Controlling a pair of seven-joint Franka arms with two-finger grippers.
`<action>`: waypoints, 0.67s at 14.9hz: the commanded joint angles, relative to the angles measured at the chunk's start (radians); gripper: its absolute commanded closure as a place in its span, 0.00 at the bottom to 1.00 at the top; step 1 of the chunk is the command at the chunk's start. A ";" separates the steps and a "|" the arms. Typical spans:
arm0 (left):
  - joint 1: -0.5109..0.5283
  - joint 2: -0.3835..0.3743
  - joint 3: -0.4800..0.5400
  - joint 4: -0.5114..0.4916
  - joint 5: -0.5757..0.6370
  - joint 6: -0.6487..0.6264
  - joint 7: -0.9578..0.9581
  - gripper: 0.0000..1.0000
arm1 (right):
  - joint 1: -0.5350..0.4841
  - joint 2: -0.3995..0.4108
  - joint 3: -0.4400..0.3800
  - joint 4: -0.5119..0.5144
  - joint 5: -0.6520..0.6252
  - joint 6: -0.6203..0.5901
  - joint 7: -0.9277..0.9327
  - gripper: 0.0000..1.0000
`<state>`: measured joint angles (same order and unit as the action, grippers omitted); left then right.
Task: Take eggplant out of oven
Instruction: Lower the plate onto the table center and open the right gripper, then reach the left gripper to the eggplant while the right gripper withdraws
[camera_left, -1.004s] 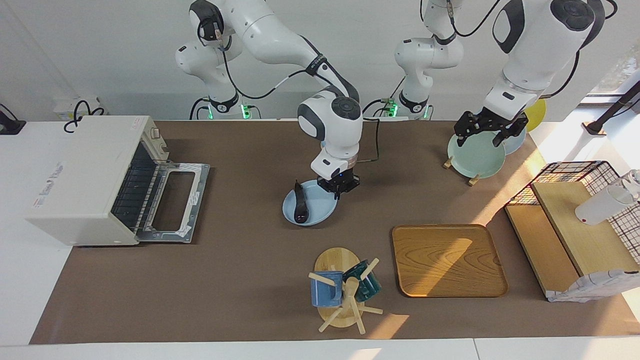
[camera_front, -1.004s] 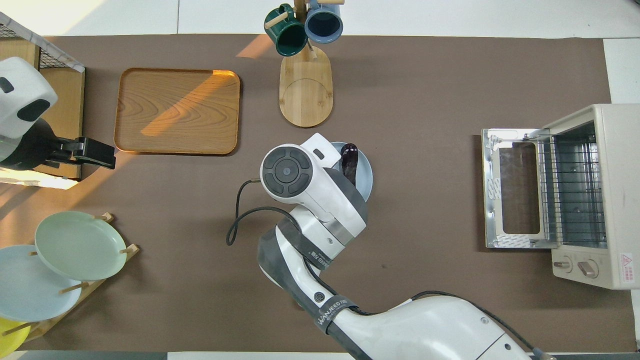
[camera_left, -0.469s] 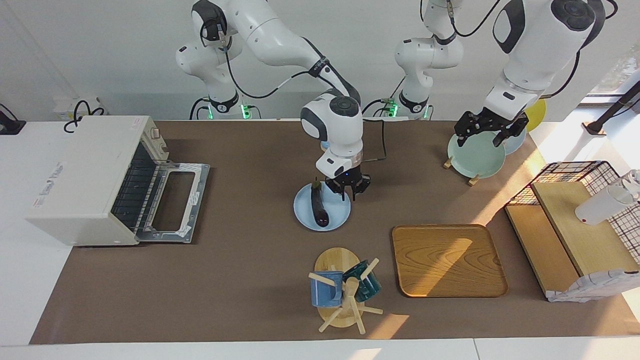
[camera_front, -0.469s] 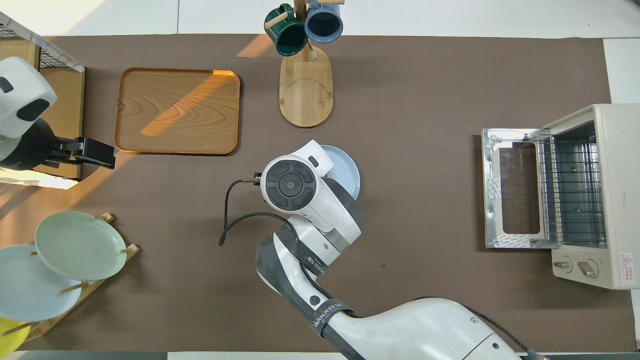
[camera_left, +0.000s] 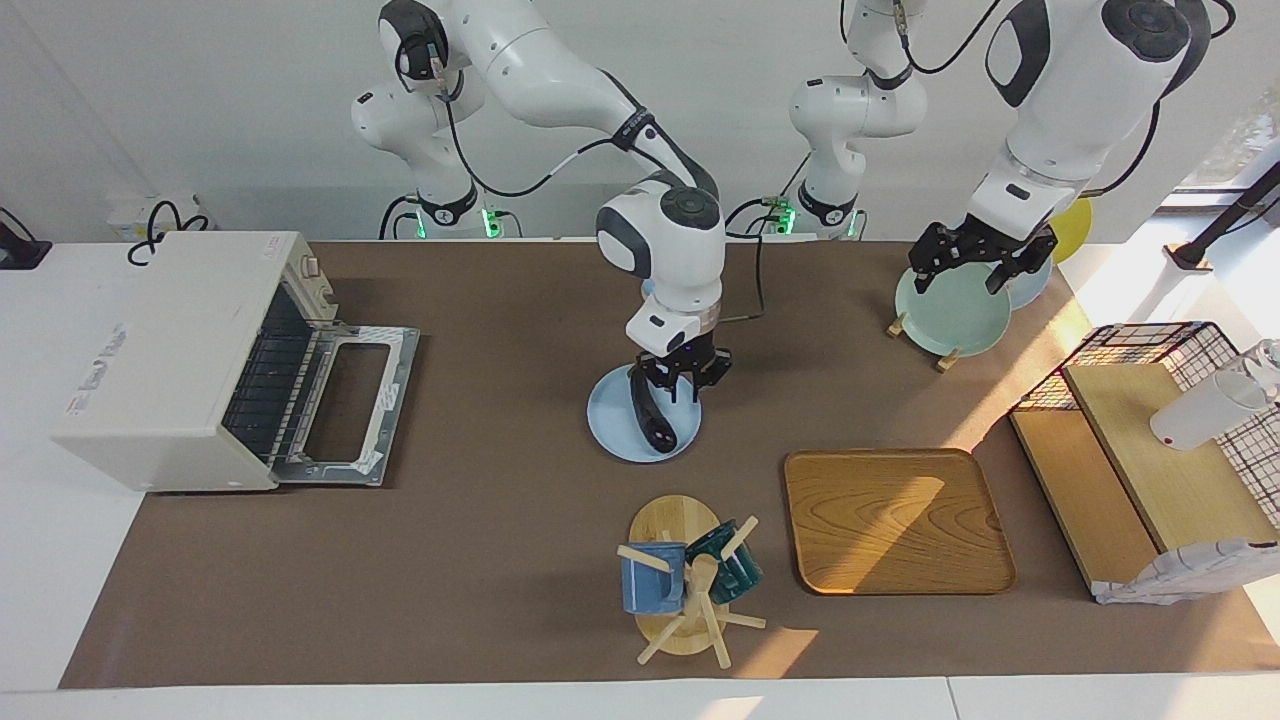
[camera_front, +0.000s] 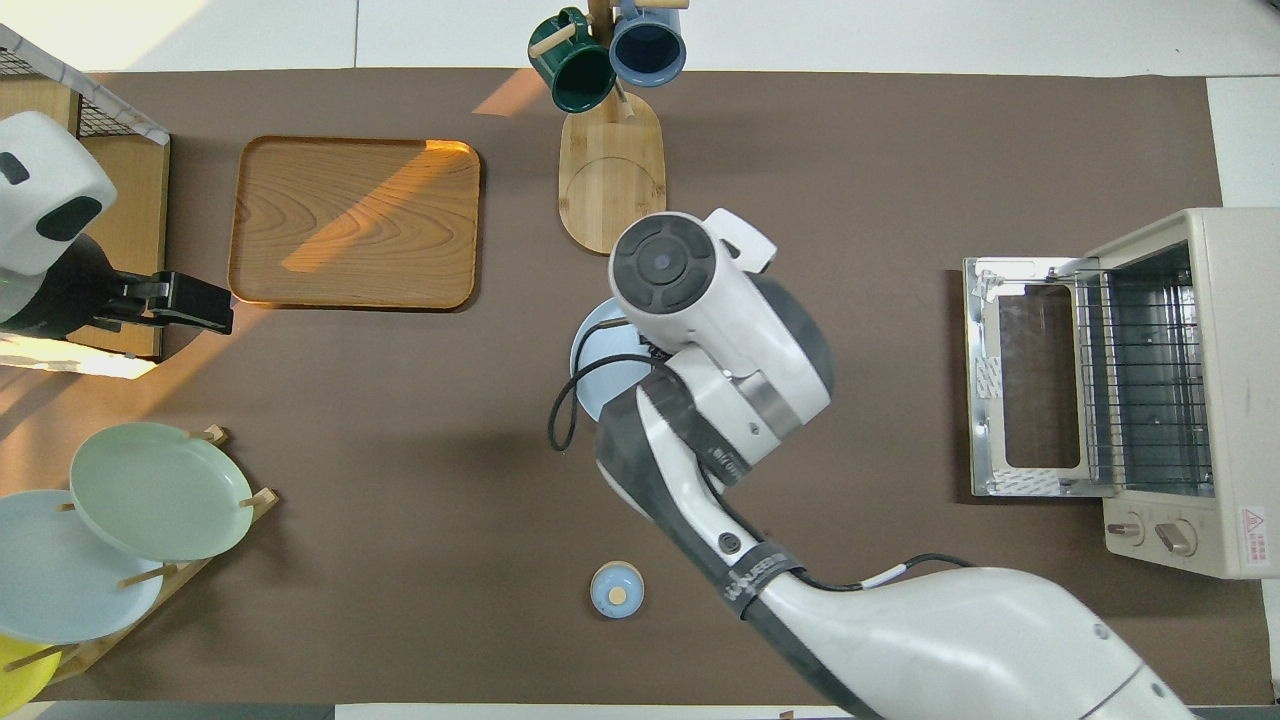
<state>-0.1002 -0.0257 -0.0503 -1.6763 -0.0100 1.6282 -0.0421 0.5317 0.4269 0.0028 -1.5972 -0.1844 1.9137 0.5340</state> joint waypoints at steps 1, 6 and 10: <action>-0.029 -0.011 -0.003 -0.023 0.002 0.035 -0.018 0.00 | -0.114 -0.069 0.013 -0.114 -0.059 -0.050 -0.081 1.00; -0.108 0.018 -0.003 -0.061 -0.080 0.120 -0.024 0.00 | -0.274 -0.143 0.013 -0.364 -0.196 0.054 -0.137 1.00; -0.266 0.097 -0.003 -0.157 -0.165 0.347 -0.050 0.00 | -0.341 -0.151 0.014 -0.418 -0.236 0.102 -0.169 1.00</action>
<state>-0.2750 0.0237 -0.0663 -1.8033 -0.1536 1.8802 -0.0605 0.2139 0.3223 0.0013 -1.9495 -0.3982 1.9753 0.3816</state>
